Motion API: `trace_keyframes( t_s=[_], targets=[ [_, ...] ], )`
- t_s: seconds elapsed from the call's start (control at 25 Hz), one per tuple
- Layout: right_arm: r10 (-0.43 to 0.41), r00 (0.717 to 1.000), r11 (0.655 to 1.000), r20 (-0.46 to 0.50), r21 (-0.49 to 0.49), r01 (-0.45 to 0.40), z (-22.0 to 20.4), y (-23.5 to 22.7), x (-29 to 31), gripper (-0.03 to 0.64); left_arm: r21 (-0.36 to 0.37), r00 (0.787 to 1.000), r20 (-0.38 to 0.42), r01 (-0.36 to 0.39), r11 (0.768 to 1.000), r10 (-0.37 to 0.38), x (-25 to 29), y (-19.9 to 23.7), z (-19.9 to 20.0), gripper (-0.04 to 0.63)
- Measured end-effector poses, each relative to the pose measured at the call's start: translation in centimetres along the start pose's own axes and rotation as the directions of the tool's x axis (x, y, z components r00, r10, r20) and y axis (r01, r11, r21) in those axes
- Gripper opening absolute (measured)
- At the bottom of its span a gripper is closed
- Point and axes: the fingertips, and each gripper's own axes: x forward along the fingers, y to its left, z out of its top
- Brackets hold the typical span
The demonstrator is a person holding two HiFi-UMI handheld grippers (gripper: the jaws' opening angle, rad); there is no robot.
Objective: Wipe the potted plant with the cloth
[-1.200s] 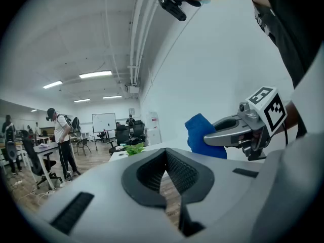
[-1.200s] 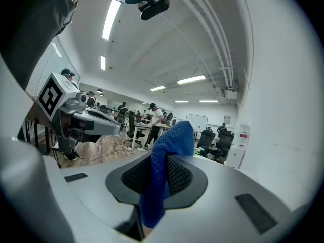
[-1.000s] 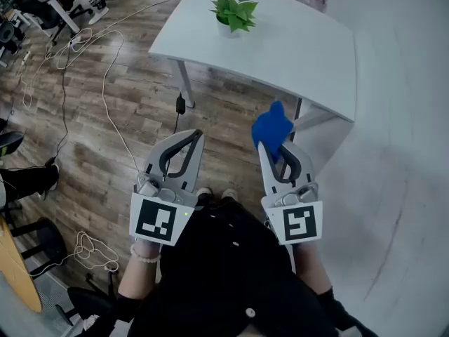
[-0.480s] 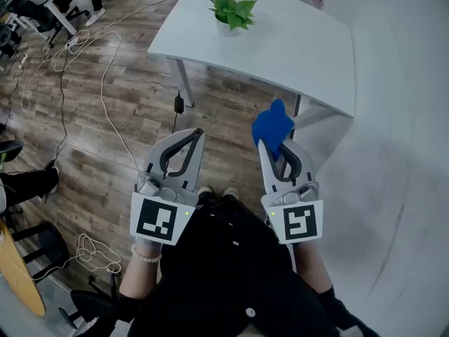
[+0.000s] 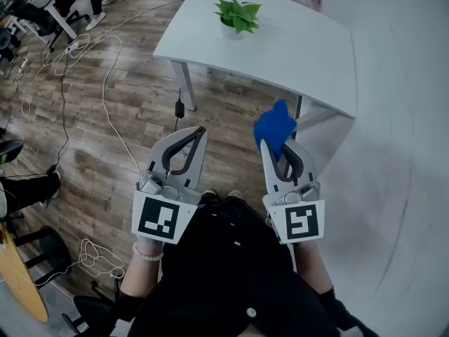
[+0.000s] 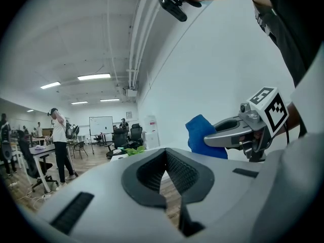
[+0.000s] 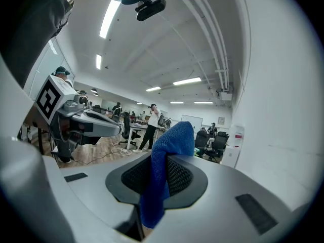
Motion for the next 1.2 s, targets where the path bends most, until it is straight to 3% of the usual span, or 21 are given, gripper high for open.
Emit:
trace_keyframes(
  t_s=[0.44,1.2],
  targets=[
    [-0.053,0.999,0.998,0.002,0.016,0.053,0.2,1.8,-0.6,0.084,0.016,1.0,0.011,0.03,0.999,-0.03,-1.8,1.2,-0.7,0.014],
    [-0.014,1.0,1.0,0.024,0.019,0.014,-0.5,0.3,3.8,0.084,0.024,1.0,0.005,-0.017,1.0,0.017,0.3,3.5,-1.2,0.014]
  ],
)
